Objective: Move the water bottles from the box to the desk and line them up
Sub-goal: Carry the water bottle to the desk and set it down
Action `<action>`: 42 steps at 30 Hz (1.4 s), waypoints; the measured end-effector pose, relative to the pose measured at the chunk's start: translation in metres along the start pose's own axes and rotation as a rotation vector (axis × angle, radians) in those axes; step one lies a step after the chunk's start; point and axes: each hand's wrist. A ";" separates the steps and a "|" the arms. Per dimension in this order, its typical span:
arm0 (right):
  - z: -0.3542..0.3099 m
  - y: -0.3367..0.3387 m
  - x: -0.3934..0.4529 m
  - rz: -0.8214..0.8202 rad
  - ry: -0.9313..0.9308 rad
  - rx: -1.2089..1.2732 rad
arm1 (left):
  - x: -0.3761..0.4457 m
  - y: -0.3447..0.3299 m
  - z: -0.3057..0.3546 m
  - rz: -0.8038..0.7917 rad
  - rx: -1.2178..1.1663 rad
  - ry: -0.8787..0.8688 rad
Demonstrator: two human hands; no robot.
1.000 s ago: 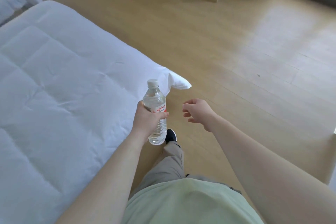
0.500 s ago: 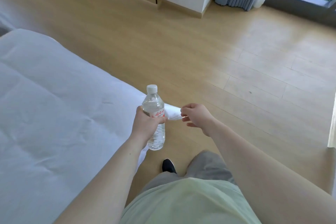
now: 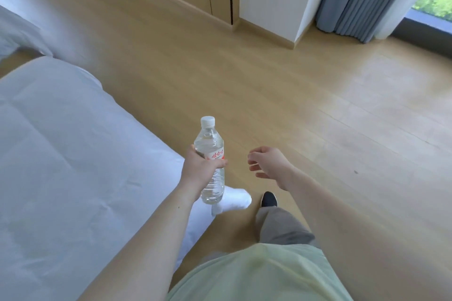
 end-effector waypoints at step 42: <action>-0.405 0.012 0.536 -0.310 0.041 -0.230 | 0.427 0.061 0.410 0.297 -0.307 0.140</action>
Point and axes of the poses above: each hand's wrist, its own x-axis towards the middle knuckle, its own y-axis out of the back of the hand, z = x × y, and after that the axes turned 9 degrees about y, right-handed
